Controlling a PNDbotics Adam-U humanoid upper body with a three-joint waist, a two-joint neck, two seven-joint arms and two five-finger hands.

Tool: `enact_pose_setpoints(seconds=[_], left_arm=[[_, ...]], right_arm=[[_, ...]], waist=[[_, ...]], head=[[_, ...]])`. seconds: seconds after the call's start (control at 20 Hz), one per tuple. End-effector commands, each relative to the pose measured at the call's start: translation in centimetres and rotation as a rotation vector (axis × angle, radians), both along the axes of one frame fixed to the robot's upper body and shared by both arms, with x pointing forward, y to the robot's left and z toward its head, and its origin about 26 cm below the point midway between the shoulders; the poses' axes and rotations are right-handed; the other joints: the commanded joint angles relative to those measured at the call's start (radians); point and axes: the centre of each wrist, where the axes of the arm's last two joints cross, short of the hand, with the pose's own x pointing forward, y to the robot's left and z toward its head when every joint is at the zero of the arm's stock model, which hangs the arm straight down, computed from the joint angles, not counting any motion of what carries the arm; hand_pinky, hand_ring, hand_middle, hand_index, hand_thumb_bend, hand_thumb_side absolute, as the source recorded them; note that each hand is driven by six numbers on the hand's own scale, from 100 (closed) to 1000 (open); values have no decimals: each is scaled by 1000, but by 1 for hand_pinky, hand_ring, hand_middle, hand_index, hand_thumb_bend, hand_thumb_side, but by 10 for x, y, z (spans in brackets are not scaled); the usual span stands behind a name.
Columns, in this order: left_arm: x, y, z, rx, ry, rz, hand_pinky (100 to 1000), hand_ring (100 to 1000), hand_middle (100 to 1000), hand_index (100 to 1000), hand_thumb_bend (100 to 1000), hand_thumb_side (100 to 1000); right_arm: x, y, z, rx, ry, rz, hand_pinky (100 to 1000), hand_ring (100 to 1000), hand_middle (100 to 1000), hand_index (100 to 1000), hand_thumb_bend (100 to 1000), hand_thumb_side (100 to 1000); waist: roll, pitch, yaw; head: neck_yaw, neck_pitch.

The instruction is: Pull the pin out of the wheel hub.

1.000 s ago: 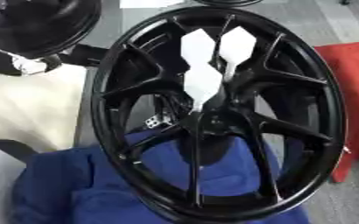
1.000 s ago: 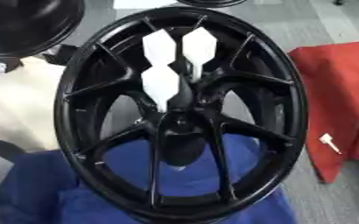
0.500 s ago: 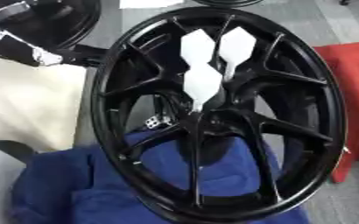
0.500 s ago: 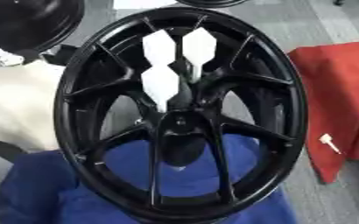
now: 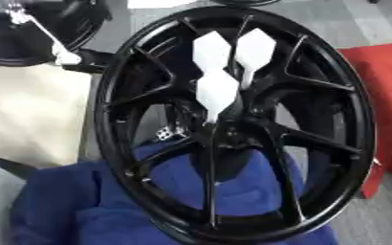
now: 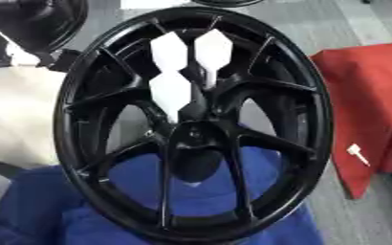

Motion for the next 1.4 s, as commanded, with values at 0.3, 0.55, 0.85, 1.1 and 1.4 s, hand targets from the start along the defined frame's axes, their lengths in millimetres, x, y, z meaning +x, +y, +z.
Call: enact_pose_setpoints(seconds=[0.3,0.55,0.85,1.1,1.4], left_arm=[[0,-10,16,15,-21,-9,874,826,774,835,399,193],[5,-16,17,15,-33,-29,873,825,775,835,395,162],[6,-20,20,18,-55,-60,875,828,777,835,370,100],[3,-23,26,31,-107,-100,877,829,767,821,417,100],[3,-29,29,22,-117,-165,871,823,763,811,448,100]], right_arm=[[-2,3,9,-4,-24,20,734,597,649,751,100,733],[-1,8,12,3,-36,44,733,596,648,750,100,734],[0,11,11,13,-35,56,733,592,644,747,100,738],[1,14,11,15,-35,66,732,589,642,746,100,740],[3,17,11,23,-34,78,732,588,640,745,100,742]], waist=[[12,-1,-31],[27,10,-55],[40,18,-72],[47,24,-78],[58,29,-93]], head=[[10,-36],[26,-55],[38,-63],[49,-67],[64,-75]])
